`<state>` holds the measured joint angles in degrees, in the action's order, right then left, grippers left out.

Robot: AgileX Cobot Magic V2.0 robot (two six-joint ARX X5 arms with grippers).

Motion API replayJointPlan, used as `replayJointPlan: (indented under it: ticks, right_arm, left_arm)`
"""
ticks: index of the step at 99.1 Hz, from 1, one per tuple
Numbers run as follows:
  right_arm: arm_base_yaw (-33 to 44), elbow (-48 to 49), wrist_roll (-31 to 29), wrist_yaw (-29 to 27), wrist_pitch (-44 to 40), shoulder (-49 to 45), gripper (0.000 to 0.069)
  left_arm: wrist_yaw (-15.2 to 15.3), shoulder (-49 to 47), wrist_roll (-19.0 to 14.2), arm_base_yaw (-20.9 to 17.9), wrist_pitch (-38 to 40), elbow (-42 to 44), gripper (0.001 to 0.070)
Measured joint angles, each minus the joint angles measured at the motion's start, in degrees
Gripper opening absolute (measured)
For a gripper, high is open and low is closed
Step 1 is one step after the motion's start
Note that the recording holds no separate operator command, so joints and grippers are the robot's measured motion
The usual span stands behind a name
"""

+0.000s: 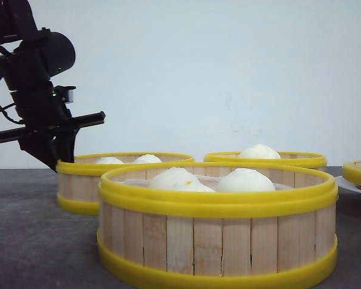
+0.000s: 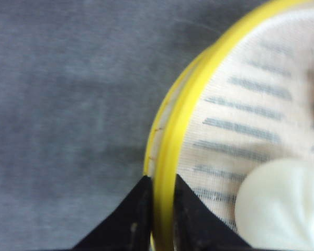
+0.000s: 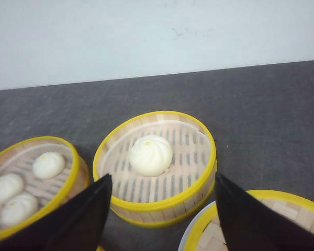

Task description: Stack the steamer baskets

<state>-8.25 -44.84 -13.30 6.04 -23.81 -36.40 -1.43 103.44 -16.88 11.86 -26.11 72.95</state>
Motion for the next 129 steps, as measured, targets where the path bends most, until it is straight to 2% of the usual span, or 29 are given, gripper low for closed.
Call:
replayJointPlan:
  ticks: [19, 31, 39, 51, 62, 77, 94, 101, 114, 129]
  right_arm:
    - [0.0, 0.0, 0.02, 0.0, -0.92, 0.0, 0.0385]
    - [0.0, 0.0, 0.02, 0.0, -1.81, 0.0, 0.0385]
    - [0.0, 0.0, 0.02, 0.0, -2.23, 0.0, 0.0385]
    - [0.0, 0.0, 0.02, 0.0, -2.27, 0.09, 0.0385]
    - [0.0, 0.0, 0.02, 0.0, -2.56, 1.14, 0.0385]
    - [0.0, 0.0, 0.02, 0.0, -2.54, 4.15, 0.0385]
    - [0.0, -0.02, 0.02, 0.0, -2.6, 7.1, 0.0385]
    - [0.0, -0.02, 0.02, 0.0, -2.75, 8.04, 0.0385]
    - [0.0, -0.02, 0.02, 0.0, -3.1, 9.16, 0.0385]
    - [0.0, -0.02, 0.02, 0.0, -4.81, 9.42, 0.0385]
  left_arm:
    - [-0.92, -5.62, -0.11, -3.82, -0.09, 0.02, 0.0028]
    - [-5.25, -13.66, 0.72, -6.19, -1.66, 0.09, 0.0028]
    - [-6.91, -18.88, 1.97, -6.05, -4.66, 0.63, 0.0028]
    - [-11.63, -24.72, 3.72, -4.87, -9.42, 0.72, 0.0028]
    - [-13.57, -28.57, 4.31, -2.32, -11.63, 0.72, 0.0028]
    - [-13.97, -31.63, 4.55, 2.86, -13.62, 0.72, 0.0028]
    - [-13.86, -29.44, 5.33, 8.96, -15.32, 0.59, 0.0028]
    - [-13.09, -28.33, 5.31, 11.5, -15.28, 0.59, 0.0028]
    - [-9.29, -26.1, 5.31, 16.13, -15.17, 0.59, 0.0028]
    - [-8.13, -21.22, 5.31, 19.91, -15.32, 0.59, 0.0028]
